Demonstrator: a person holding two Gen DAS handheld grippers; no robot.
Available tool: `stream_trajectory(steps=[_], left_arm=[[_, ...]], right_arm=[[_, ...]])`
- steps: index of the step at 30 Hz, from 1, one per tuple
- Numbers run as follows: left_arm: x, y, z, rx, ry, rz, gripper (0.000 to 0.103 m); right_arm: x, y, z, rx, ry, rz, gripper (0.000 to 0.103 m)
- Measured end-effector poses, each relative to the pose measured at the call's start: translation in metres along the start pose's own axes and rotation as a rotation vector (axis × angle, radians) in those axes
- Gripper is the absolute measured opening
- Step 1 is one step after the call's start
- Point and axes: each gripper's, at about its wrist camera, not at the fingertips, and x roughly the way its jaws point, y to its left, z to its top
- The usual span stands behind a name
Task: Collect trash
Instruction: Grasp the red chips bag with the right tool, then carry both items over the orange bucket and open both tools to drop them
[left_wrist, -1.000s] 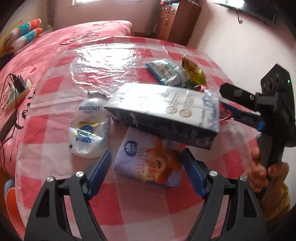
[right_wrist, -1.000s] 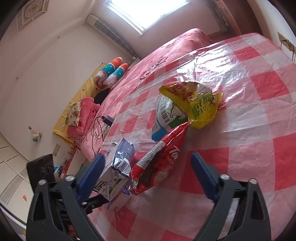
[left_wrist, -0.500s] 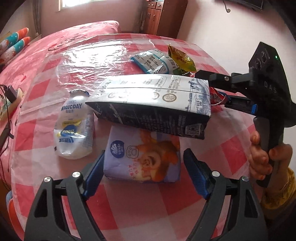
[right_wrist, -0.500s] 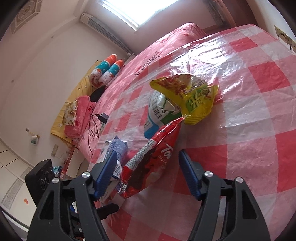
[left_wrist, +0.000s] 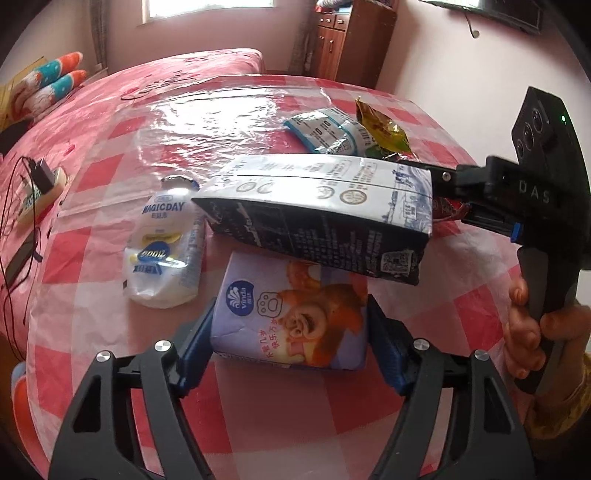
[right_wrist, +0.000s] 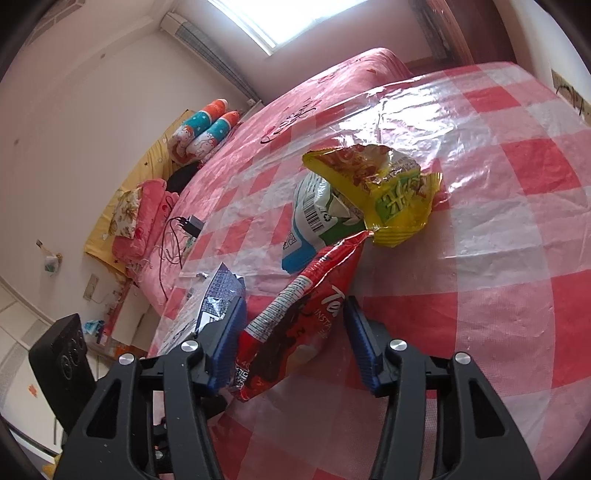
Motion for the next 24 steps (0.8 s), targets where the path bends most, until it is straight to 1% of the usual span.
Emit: stream_trajectory(steps=[7, 11, 16, 21, 24], left_arm=[[-0.012, 0.02, -0.011, -0.075, -0.013, -0.026, 0.075], [-0.022, 0.027, -0.019, -0.092, -0.022, -0.039, 0.075], [-0.031, 0.037, -0.03, -0.114, -0.033, -0.06, 0.075], [-0.041, 0.047, -0.045, -0.138, -0.042, -0.083, 0.075], [-0.047, 0.053, -0.052, -0.148, -0.052, -0.1, 0.075]], right_arm=[[0.0, 0.013, -0.004, -0.064, -0.031, -0.066, 0.049], [-0.001, 0.02, -0.008, -0.101, -0.057, -0.11, 0.048], [-0.006, 0.025, -0.012, -0.125, -0.089, -0.134, 0.047], [-0.018, 0.022, -0.015, -0.108, -0.139, -0.135, 0.047], [-0.028, 0.015, -0.017, -0.064, -0.161, -0.111, 0.046]])
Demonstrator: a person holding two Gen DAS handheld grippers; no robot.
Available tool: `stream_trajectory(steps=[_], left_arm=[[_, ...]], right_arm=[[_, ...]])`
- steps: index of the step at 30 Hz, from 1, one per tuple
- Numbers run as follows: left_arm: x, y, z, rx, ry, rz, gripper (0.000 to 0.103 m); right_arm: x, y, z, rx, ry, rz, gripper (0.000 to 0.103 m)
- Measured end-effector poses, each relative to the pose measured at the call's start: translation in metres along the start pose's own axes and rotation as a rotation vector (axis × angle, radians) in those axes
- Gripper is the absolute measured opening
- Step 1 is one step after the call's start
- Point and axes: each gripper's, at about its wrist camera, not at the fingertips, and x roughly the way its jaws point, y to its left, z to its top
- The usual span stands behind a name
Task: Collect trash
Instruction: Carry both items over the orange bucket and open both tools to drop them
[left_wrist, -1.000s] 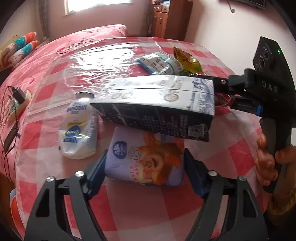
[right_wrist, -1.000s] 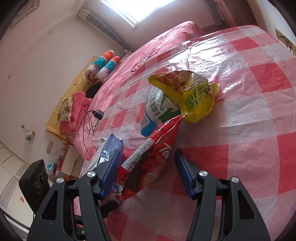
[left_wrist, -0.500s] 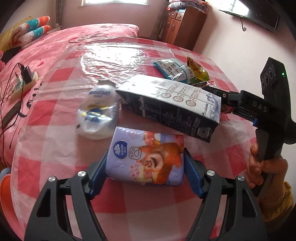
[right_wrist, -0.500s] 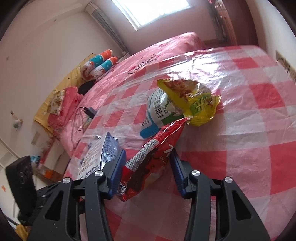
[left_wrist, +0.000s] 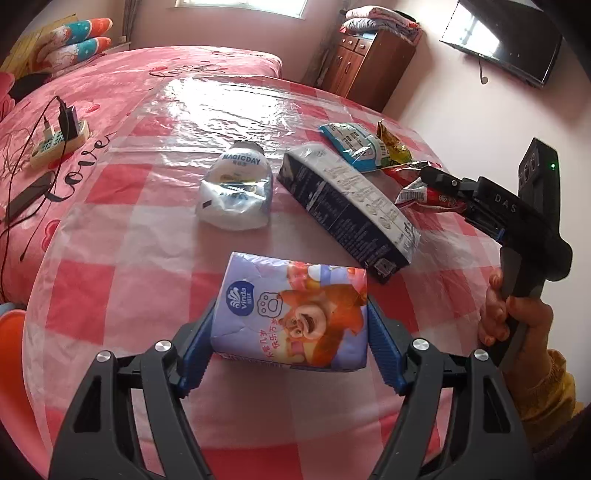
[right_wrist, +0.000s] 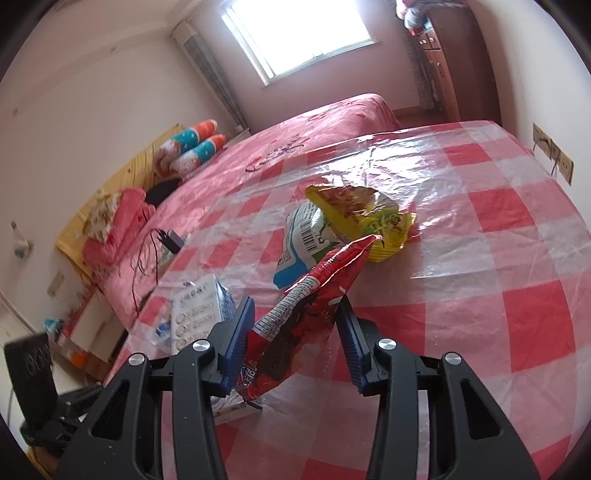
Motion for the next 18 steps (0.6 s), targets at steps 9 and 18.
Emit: stream_trajectory(steps=[9, 18], left_arm=[[-0.016, 0.023, -0.017, -0.034, -0.026, -0.041, 0.075], [-0.045, 0.051, -0.024, -0.089, -0.09, -0.047, 0.075]], right_arm=[[-0.027, 0.009, 0.0, -0.005, -0.017, -0.035, 0.046], [-0.045, 0.068, -0.002, -0.096, -0.021, 0.017, 0.046]])
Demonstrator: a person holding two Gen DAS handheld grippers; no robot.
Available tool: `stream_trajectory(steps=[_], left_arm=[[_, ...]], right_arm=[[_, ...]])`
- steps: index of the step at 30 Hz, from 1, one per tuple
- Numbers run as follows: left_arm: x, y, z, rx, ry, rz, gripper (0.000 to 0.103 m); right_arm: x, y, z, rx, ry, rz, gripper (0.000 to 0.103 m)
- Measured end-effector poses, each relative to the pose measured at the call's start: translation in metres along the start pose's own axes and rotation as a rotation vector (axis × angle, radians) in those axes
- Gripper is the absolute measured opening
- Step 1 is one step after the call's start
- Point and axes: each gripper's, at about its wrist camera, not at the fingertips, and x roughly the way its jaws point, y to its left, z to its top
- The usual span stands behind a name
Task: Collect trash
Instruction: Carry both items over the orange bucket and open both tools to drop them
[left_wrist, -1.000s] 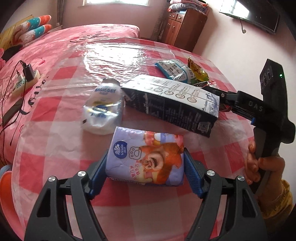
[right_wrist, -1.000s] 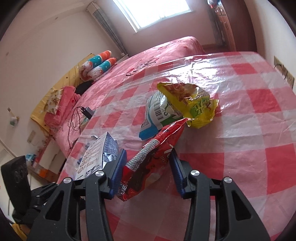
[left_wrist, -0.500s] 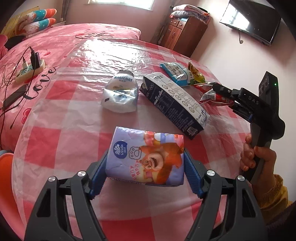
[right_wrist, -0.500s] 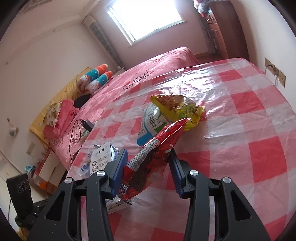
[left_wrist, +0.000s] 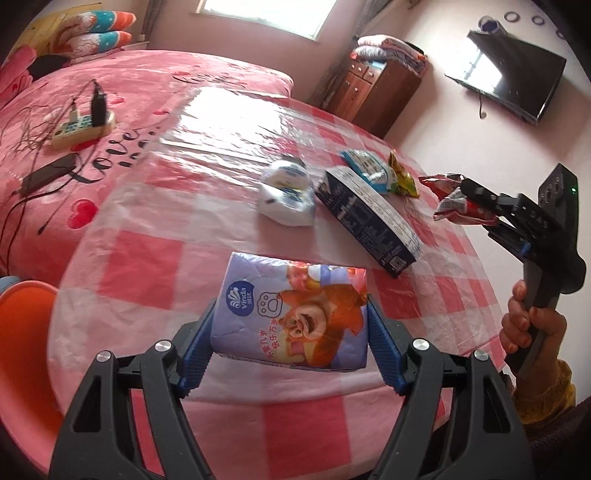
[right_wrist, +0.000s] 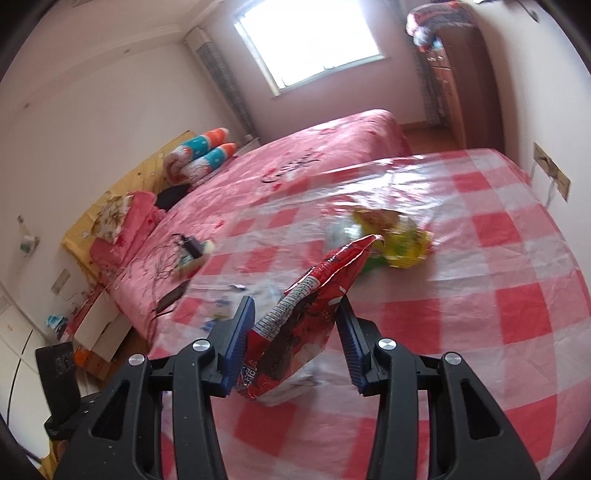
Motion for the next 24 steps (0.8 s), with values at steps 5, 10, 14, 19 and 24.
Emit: stream_trajectory(steps=[5, 10, 14, 19, 24], left_arm=[[-0.026, 0.027, -0.004, -0.047, -0.044, 0.026, 0.075], [-0.051, 0.063, -0.013, -0.111, -0.074, 0.085, 0.075], [-0.069, 0.099, -0.024, -0.183, -0.092, 0.15, 0.075], [-0.088, 0.147, -0.045, -0.29, -0.103, 0.239, 0.075], [-0.099, 0.181, -0.063, -0.376, -0.109, 0.294, 0.075]], right_arm=[[0.01, 0.05, -0.001, -0.052, 0.047, 0.104, 0.046], [0.035, 0.111, -0.014, -0.112, 0.152, 0.258, 0.047], [0.059, 0.164, -0.028, -0.175, 0.245, 0.359, 0.047], [0.09, 0.226, -0.051, -0.274, 0.351, 0.455, 0.047], [0.12, 0.277, -0.079, -0.353, 0.448, 0.523, 0.047]])
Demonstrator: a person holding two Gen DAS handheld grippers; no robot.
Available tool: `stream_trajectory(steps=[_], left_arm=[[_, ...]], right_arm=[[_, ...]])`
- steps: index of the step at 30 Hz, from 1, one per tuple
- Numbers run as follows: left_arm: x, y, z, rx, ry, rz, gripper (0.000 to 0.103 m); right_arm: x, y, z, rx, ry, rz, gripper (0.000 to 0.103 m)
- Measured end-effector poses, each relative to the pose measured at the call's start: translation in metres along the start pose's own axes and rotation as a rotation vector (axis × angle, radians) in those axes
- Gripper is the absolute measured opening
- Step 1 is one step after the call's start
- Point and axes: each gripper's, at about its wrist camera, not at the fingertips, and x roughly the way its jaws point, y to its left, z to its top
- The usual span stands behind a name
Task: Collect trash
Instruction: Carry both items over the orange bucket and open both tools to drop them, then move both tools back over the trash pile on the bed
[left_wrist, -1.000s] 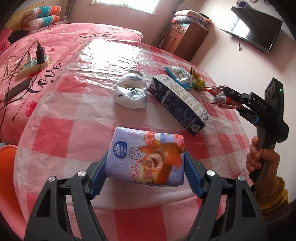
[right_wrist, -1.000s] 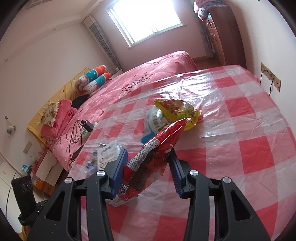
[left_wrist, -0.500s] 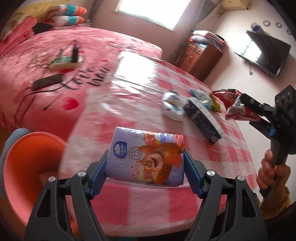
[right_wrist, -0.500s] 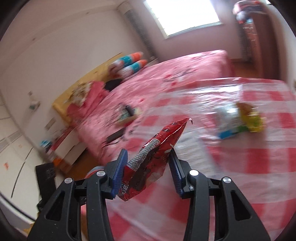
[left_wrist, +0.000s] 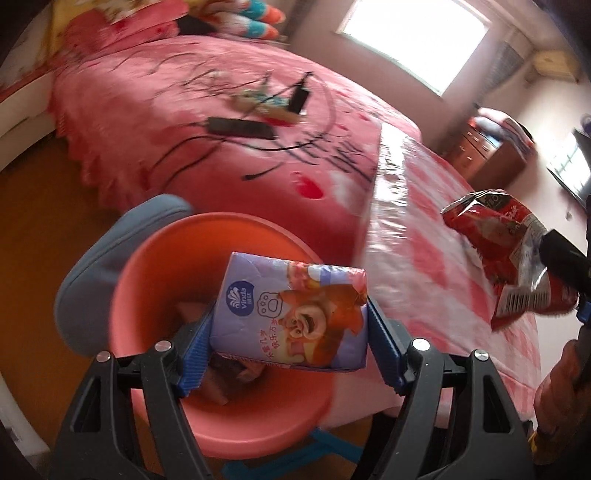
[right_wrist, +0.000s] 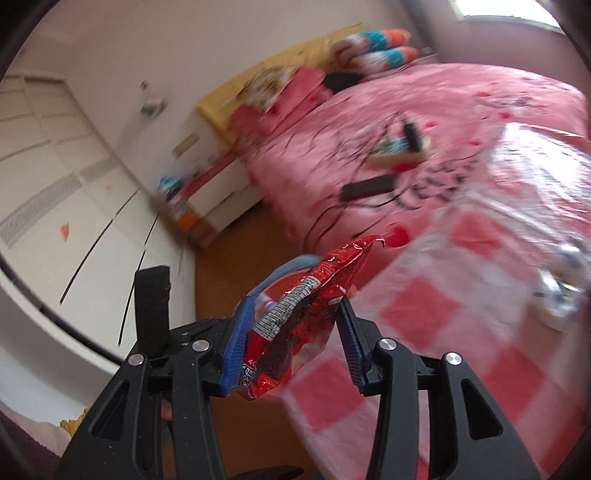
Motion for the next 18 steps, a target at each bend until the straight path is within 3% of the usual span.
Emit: stream_trajectory(steps=[4, 6, 7, 12, 18], left_arm=[[0.004, 0.023, -0.004, -0.044, 0.015, 0.047, 0.075], [0.008, 0.036, -0.006, -0.08, 0.037, 0.079, 0.077], [0.008, 0.04, -0.006, -0.091, 0.04, 0.095, 0.077], [0.001, 0.055, -0.006, -0.126, 0.015, 0.138, 0.077], [-0.008, 0.049, 0.002, -0.113, -0.022, 0.15, 0.077]], right_arm=[[0.037, 0.008, 0.0, 0.004, 0.07, 0.064, 0.051], [0.049, 0.009, -0.002, 0.015, 0.079, 0.078, 0.073], [0.05, 0.01, -0.004, 0.015, 0.076, 0.073, 0.075], [0.035, -0.004, -0.01, 0.065, 0.04, 0.064, 0.086], [0.004, -0.024, -0.015, 0.112, -0.028, 0.008, 0.089]])
